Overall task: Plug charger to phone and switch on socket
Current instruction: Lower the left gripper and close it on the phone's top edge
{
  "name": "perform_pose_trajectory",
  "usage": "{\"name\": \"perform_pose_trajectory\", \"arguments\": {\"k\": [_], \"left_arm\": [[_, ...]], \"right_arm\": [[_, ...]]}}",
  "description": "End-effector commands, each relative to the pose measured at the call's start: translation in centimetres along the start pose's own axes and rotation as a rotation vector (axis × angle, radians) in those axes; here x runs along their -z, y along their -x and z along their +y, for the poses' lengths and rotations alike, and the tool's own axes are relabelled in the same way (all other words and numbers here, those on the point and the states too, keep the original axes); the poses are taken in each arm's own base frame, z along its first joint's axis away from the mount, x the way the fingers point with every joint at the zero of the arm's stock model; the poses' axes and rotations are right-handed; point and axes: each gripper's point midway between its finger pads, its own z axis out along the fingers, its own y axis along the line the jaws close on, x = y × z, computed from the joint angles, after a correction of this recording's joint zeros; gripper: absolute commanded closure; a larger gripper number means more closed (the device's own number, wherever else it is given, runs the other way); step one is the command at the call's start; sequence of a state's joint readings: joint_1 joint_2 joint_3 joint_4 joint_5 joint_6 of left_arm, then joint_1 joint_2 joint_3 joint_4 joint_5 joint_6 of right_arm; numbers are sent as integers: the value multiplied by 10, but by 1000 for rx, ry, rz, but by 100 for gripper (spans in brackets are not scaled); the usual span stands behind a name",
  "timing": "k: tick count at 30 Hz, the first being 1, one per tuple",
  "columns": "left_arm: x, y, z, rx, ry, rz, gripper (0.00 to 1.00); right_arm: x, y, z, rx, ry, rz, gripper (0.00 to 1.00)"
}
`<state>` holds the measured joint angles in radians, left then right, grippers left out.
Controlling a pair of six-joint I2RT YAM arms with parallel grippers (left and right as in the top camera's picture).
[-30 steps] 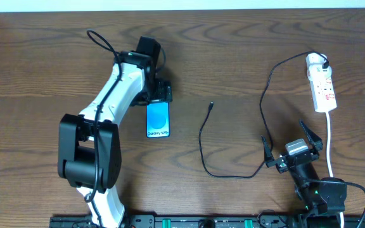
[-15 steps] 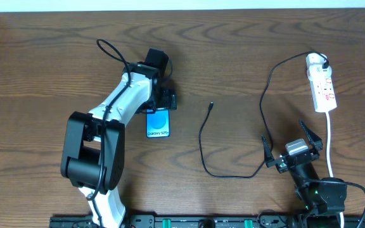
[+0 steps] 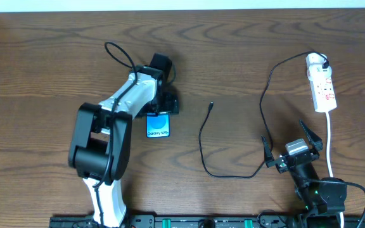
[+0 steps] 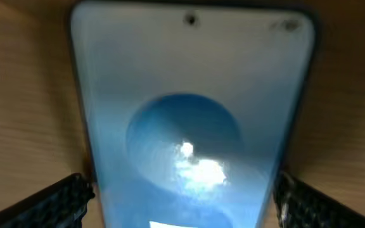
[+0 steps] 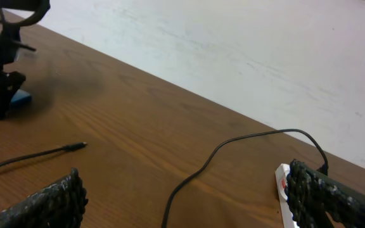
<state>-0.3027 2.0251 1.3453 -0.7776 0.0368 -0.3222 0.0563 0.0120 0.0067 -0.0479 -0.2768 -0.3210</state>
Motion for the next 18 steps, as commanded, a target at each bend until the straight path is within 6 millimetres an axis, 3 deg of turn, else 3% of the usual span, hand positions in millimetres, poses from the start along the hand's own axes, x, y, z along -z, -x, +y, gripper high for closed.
{"name": "perform_pose_trajectory", "arguments": {"k": [1,9,18], "left_arm": [[-15,-9,6,18,42,41,5],[-17,-15,7,12,52,66,6],[-16,-19,9,2,60,83,25]], "right_arm": [[0,0,1,-18,3,-1,1],[0,0,1,-18,3,-1,1],[0,0,1,-18,3,-1,1]]}}
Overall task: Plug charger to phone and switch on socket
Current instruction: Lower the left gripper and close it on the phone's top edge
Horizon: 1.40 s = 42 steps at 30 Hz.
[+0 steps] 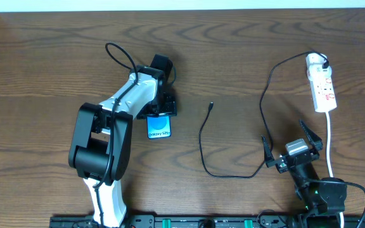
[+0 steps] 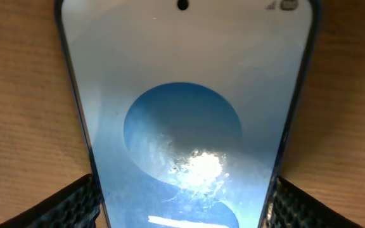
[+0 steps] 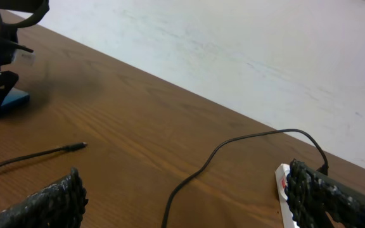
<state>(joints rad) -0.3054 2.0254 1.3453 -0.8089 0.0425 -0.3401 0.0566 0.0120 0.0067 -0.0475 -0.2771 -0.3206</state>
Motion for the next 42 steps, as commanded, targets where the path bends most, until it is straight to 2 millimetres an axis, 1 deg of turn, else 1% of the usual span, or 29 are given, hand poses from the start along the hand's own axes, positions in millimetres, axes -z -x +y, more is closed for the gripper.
{"name": "perform_pose_trajectory", "arguments": {"k": [1,4,8,13,23,34,37,42], "left_arm": [[-17,-10,8,-12,53,50,25],[-15,-9,7,-12,51,45,25],[-9,-2,4,-11,43,28,25],[6,5,1,-11,33,3,25],[35,13,-2,-9,1,-71,25],[38,15,-3,-7,-10,-85,25],[44,16,-5,-7,-22,-98,25],[60,15,-15,-7,-91,-115,25]], "right_arm": [[0,0,0,-18,3,-1,1],[0,0,0,-18,3,-1,1],[0,0,0,-18,3,-1,1],[0,0,0,-18,3,-1,1],[0,0,0,-18,3,-1,1],[0,0,0,-18,3,-1,1],[0,0,0,-18,3,-1,1],[0,0,0,-18,3,-1,1]]}}
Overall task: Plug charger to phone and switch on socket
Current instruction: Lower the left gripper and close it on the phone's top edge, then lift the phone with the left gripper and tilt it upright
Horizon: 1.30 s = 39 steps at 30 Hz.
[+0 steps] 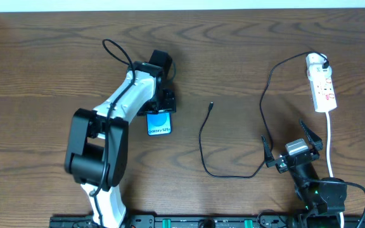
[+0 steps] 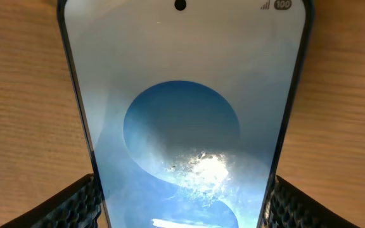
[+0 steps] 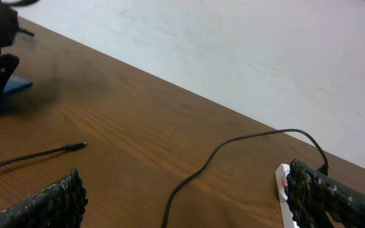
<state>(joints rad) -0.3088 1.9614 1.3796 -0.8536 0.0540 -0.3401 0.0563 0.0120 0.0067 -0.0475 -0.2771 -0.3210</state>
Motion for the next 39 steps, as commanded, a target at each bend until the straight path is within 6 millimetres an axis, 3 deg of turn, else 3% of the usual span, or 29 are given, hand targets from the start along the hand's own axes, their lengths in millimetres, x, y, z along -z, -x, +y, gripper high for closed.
{"name": "perform_pose_trajectory", "arguments": {"k": [1,10,23,27,33,39], "left_arm": [[31,11,-12,3,-71,-71,25],[40,9,-26,64,-227,-30,26],[47,19,-15,202,-357,7,26],[45,24,-5,217,-329,-14,26],[34,28,22,217,-143,-75,26],[17,18,19,180,-83,-84,26]], "right_arm": [[0,0,1,-18,3,-1,1],[0,0,1,-18,3,-1,1],[0,0,1,-18,3,-1,1],[0,0,1,-18,3,-1,1],[0,0,1,-18,3,-1,1],[0,0,1,-18,3,-1,1]]}}
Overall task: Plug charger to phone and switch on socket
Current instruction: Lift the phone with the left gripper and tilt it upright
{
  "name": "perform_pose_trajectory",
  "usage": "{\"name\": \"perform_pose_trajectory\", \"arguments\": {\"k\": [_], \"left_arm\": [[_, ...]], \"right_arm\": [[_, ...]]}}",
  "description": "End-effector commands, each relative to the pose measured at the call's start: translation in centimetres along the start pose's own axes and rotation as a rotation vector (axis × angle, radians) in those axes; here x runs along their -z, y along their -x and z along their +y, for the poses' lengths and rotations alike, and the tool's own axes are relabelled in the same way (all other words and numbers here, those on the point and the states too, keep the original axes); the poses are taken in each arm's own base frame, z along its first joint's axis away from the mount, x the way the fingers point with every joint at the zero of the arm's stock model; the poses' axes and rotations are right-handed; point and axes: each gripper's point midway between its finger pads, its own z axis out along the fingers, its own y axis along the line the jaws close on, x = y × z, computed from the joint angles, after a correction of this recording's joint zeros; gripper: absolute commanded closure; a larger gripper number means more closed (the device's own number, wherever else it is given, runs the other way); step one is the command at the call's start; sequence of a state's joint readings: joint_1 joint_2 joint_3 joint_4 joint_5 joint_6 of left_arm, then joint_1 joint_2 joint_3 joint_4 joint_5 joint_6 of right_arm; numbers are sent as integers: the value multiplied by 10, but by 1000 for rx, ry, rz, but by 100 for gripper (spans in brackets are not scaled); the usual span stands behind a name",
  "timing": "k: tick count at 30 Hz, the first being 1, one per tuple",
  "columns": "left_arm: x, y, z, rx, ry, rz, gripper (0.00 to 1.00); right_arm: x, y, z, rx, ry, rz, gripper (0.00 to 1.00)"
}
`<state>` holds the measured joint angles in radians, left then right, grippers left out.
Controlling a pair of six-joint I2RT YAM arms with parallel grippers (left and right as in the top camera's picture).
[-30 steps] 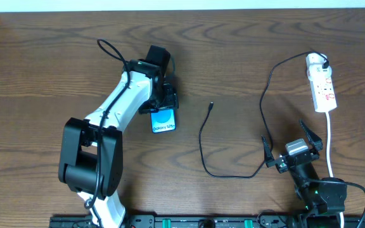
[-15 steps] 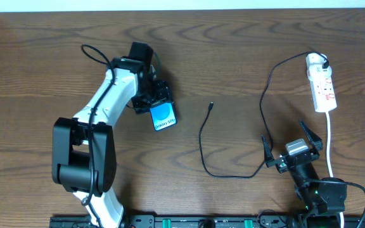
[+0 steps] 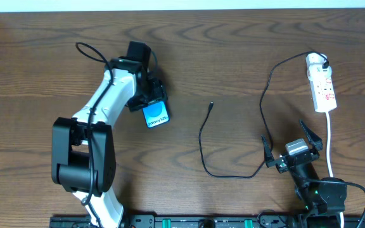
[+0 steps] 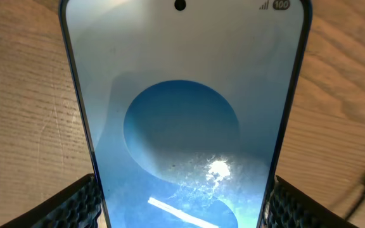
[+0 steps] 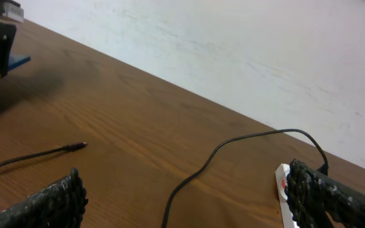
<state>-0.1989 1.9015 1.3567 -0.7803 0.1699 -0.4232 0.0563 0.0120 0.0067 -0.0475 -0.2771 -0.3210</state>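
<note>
A phone (image 3: pixel 156 115) with a lit blue screen hangs above the table, tilted, with my left gripper (image 3: pixel 147 101) shut on its sides; it fills the left wrist view (image 4: pixel 181 107), the fingers (image 4: pixel 75 202) pressed to both edges. The black charger cable (image 3: pixel 203 142) lies mid-table, its plug tip (image 3: pixel 211 105) pointing up the table, also seen as plug tip (image 5: pixel 81 146). The cable runs to a white socket strip (image 3: pixel 320 85) at the far right. My right gripper (image 3: pixel 293 151) rests open near the front right edge, holding nothing.
The brown wooden table (image 3: pixel 233 50) ends at a white wall strip along the top. A white lead (image 3: pixel 330 149) runs from the socket strip down past my right arm. A black rail (image 3: pixel 189 221) lines the front edge.
My left gripper has moved left and up the table with the phone, which is now lifted and tilted, its lower end turned toward the cable. The right arm has not moved.
My left gripper stood over the phone lying flat, fingers closing on its sides. It then gripped the phone, first in place, then shifted slightly. Now the phone is held off the table, further left and rotated. Cable, socket strip and right gripper stayed put.
</note>
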Motion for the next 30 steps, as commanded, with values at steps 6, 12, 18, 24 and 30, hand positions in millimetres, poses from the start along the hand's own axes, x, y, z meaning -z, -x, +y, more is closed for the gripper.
{"name": "perform_pose_trajectory", "arguments": {"k": [6,12,18,24,30], "left_arm": [[-15,-16,12,-48,135,-24,26],[-34,-31,19,-55,155,16,26],[-55,-46,30,-53,178,64,26],[-59,-49,32,-51,175,67,16],[-66,-57,26,-47,124,94,4]], "right_arm": [[0,0,1,-18,3,-1,1],[0,0,1,-18,3,-1,1],[0,0,1,-18,3,-1,1],[0,0,1,-18,3,-1,1],[0,0,1,-18,3,-1,1]]}}
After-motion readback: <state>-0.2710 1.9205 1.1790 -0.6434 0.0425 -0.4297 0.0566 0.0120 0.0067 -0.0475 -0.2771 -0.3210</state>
